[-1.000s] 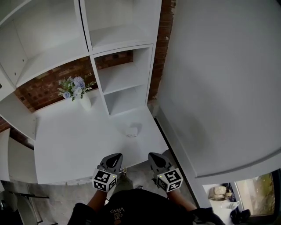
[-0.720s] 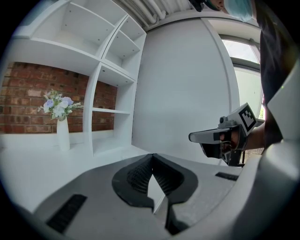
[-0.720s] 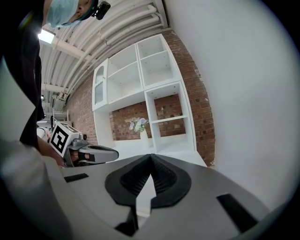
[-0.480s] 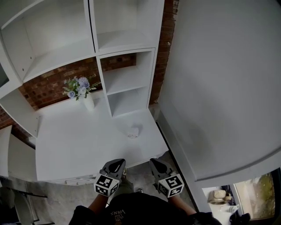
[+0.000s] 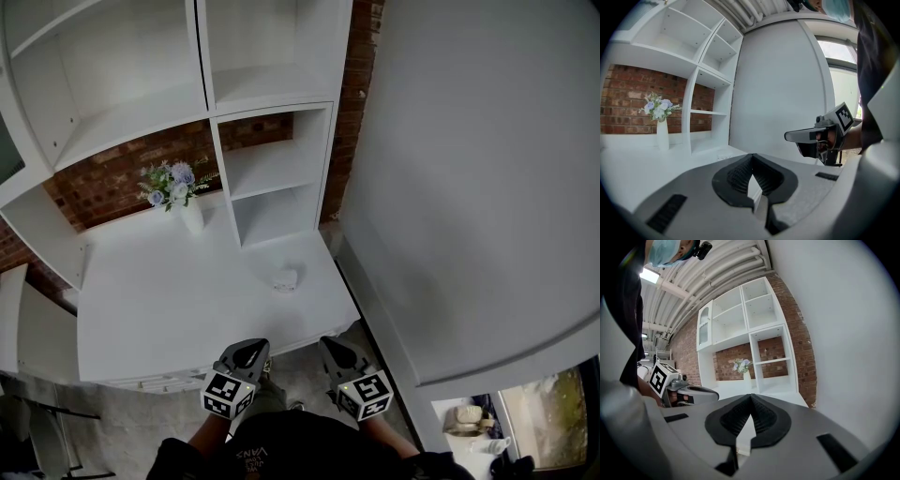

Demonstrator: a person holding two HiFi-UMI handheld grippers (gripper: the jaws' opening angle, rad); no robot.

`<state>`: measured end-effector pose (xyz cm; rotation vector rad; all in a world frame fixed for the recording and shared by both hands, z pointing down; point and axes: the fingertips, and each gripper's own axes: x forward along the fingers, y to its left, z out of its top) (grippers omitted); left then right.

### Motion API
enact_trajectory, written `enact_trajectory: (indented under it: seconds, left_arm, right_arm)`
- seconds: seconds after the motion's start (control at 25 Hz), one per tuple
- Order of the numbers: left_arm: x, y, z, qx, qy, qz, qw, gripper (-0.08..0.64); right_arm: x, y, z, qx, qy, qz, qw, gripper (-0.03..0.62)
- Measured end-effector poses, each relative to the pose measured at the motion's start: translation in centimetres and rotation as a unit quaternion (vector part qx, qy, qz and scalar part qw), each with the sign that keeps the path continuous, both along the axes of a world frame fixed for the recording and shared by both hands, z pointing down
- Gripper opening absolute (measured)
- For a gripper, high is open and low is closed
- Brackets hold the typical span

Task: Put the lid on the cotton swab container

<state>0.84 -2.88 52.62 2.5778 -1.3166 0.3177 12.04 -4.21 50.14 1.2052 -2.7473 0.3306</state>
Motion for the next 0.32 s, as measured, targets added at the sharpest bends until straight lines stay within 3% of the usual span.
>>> enact_trajectory:
  seconds: [0.32]
  left_arm:
    - [0.06,-0.54,-0.15,0.002,-0.005,0.009,0.9999,0.006]
  right_arm:
    - [-0.19,-0.63,-0.12,0.005,0.0,0.0,1.0,-0.001]
